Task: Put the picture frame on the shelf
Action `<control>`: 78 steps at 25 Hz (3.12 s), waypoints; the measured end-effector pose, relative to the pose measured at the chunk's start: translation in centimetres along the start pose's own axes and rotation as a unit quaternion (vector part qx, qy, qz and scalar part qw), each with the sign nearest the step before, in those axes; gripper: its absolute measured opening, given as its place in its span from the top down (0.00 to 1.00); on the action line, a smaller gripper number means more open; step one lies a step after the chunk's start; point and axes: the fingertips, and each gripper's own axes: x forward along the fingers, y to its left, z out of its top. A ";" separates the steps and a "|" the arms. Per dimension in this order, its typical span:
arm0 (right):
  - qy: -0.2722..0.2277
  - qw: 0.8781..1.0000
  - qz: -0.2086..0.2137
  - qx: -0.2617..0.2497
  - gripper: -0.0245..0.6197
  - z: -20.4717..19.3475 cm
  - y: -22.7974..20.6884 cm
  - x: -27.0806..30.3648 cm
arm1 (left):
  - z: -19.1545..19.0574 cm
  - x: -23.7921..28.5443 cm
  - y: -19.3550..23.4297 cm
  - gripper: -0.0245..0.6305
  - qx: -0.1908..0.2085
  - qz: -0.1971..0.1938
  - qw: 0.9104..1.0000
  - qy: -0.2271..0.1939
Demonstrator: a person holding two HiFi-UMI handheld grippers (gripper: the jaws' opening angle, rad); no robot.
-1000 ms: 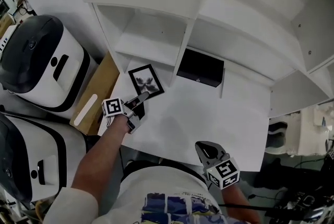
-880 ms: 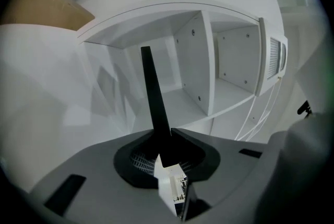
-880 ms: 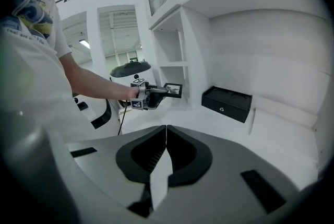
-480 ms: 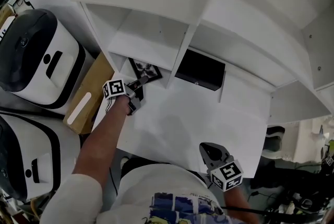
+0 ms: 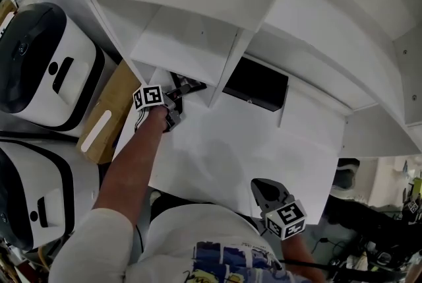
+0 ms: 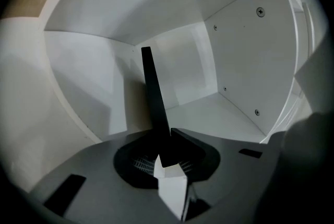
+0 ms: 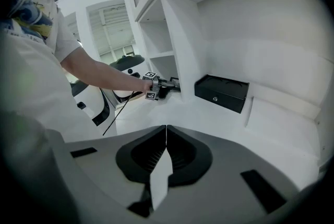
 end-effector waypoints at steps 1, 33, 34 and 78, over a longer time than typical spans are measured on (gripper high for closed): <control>0.001 1.000 0.000 0.002 0.92 0.0 -0.1 0.1 | 0.1 0.1 0.2 0.85 -0.002 0.002 1.000 0.000; -0.004 1.000 0.012 0.014 0.92 0.2 -0.8 1.1 | 2.0 -0.9 2.0 0.61 0.194 0.236 0.952 -0.005; -0.004 1.000 0.012 0.015 0.92 0.2 -0.8 1.1 | 2.0 -0.9 2.0 0.60 0.203 0.241 0.949 -0.003; -0.044 0.998 0.021 -0.040 0.92 3.2 14.4 5.3 | -11.2 -22.3 -10.4 0.94 0.394 0.083 0.901 0.159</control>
